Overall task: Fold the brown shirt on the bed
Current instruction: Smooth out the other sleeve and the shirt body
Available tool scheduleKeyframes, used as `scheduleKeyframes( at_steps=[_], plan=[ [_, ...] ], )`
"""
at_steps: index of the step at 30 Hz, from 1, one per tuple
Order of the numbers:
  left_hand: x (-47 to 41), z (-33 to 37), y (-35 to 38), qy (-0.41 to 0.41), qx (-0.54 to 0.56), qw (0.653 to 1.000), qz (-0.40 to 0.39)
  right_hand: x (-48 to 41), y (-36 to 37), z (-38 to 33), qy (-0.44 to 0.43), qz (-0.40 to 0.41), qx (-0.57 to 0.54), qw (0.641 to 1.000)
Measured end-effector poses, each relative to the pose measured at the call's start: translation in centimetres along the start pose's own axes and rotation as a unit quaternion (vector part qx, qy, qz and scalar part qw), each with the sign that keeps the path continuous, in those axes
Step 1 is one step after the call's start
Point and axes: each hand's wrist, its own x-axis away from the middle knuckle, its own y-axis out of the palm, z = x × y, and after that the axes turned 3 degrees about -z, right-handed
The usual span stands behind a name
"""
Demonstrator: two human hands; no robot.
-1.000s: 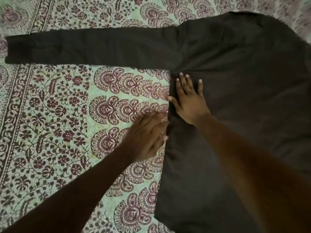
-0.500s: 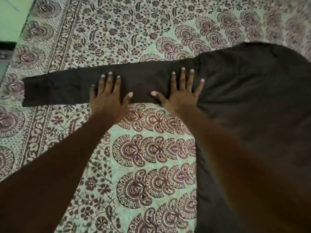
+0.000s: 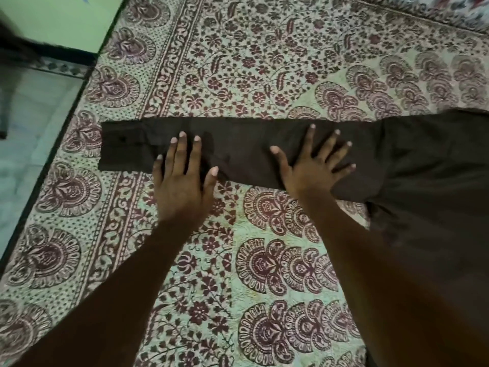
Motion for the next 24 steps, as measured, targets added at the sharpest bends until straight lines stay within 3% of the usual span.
scheduleKeyframes(
  at_steps=[5, 7, 13, 16, 19, 24],
  plan=[
    [-0.4, -0.2, -0.2, -0.024, 0.017, 1.000, 0.004, 1.7, 1.5, -6.7, -0.230, -0.038, 0.063, 0.970],
    [-0.6, -0.7, -0.7, -0.042, 0.028, 0.999, 0.019, 2.0, 1.6, -7.4, -0.286, -0.045, 0.054, 0.956],
    [-1.0, -6.6, -2.3, -0.176, 0.045, 0.982, 0.047, 3.0, 1.7, -10.1, -0.150, -0.039, -0.013, 0.988],
    [-1.1, -8.8, -2.9, -0.185, 0.077, 0.979, 0.036, 4.3, 2.7, -14.3, -0.234, -0.069, 0.018, 0.970],
    [-1.4, -9.5, -3.6, -0.196, 0.157, 0.965, 0.076, 5.2, 3.4, -16.8, -0.336, -0.061, 0.045, 0.939],
    [-3.3, -9.9, -5.3, -0.256, 0.203, 0.942, 0.080, 6.1, 3.4, -17.3, -0.300, -0.056, 0.066, 0.950]
  ],
)
